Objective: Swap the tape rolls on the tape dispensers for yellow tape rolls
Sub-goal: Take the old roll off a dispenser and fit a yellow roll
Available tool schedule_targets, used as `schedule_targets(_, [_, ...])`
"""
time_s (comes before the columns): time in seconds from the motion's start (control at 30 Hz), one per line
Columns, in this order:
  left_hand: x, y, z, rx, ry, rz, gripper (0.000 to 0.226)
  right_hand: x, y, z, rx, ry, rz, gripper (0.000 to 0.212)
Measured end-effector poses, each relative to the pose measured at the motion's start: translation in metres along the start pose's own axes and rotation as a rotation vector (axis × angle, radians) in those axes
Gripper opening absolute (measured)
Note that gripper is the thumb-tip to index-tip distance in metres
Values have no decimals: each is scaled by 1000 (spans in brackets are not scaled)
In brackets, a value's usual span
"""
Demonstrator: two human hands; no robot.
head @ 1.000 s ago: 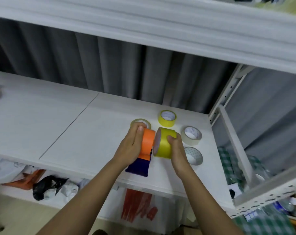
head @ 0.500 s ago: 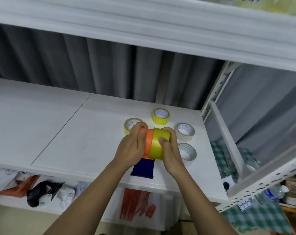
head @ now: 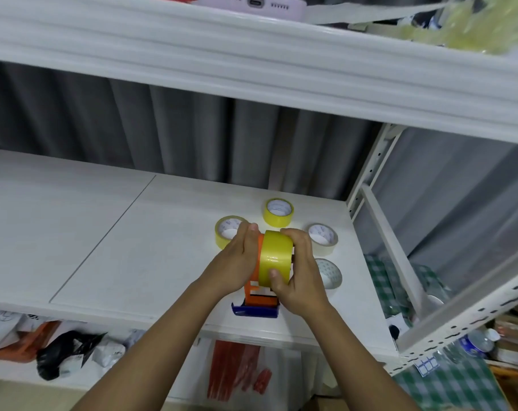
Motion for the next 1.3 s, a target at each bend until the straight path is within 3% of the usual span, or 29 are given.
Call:
schedule_targets(0.07, [-3,2,-4,41,-14,-25,48,5,-1,0,91,-59,34,61])
schedule_targets(0.2, [-8,12,-18,257,-154,-91,30,16,-4,-4,457,-355,117,27])
schedule_targets(0.33, [-10,6,-11,195,-39,-36,25,18,-6,-9,657,-481,214,22])
schedule_targets(0.5, [-16,-8,-3,159,-111,13,44,17,5,-18,757,-741,209,28])
schedule_targets(0.63, [-9,-7,12,24,-82,58,51,20,14,-25,837,-662,112,43])
schedule_targets(0.73, [6,-2,15,9,-4,12,67,22,15,-26,844,-629,119,47])
schedule_targets(0.83, [2,-3,12,41,135,-193,58,19,13,-28,810,-587,193,40])
schedule_targets(0.93, [-7,-7,12,103,133,-309,45,9,8,-27,664,-440,235,36])
schedule_targets(1.07, [-14,-14,20,23,352,-299,61,-17,-2,-30,498,-378,153,25])
schedule_targets(1.17, [-11,-17,16,42,383,-270,65,-12,1,-28,491,-418,370,59])
schedule_targets(1.2, [-9,-17,14,53,392,-264,65,-9,1,-25,475,-446,413,60])
schedule_targets(1.3, [-9,-19,11,60,430,-289,66,-8,-2,-19,400,-465,351,45])
Point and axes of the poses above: each hand's wrist, its own y-axis away from the middle knuckle, its own x-axis out of the palm, z = x × y, the point moved 6 cm from there along -y, towards the middle knuckle, and after that the axes turned 7 degrees about y, right-handed, at the moved point
